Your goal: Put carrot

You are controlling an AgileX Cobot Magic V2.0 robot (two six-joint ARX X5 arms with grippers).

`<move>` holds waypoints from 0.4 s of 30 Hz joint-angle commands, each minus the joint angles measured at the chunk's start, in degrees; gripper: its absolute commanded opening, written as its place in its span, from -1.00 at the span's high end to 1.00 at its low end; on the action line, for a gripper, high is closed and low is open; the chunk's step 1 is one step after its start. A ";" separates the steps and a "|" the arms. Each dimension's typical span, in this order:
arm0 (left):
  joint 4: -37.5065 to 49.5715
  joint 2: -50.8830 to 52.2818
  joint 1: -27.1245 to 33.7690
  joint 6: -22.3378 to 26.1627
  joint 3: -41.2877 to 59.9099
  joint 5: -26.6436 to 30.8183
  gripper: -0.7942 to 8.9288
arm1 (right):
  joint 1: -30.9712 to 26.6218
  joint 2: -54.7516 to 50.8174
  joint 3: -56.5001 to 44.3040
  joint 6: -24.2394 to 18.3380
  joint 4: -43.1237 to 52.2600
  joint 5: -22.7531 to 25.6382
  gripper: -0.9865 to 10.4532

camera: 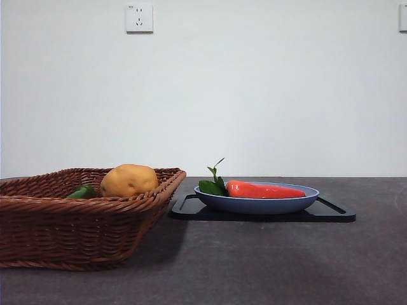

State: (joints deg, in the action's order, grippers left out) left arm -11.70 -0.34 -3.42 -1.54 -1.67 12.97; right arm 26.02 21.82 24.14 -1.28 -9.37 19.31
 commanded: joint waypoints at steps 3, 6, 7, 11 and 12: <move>0.11 0.24 0.13 -0.35 0.46 0.15 0.82 | -9.01 -7.72 -5.16 2.99 0.04 0.09 0.81; 0.11 0.24 0.13 -0.35 0.46 0.15 0.82 | -13.03 -11.61 -9.53 4.92 0.74 0.09 0.81; 0.11 0.24 0.13 -0.35 0.46 0.15 0.82 | -13.90 -12.63 -10.97 4.92 0.92 -0.07 0.81; 0.11 0.24 0.13 -0.35 0.46 0.15 0.82 | -17.03 -17.00 -16.96 4.83 1.22 -6.97 0.81; 0.11 0.24 0.13 -0.35 0.46 0.15 0.82 | -17.51 -17.79 -18.03 4.79 1.22 -8.17 0.81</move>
State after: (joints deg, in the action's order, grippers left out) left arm -11.70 -0.36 -3.42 -1.54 -1.67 12.97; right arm 8.71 4.67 6.63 2.83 -8.95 12.25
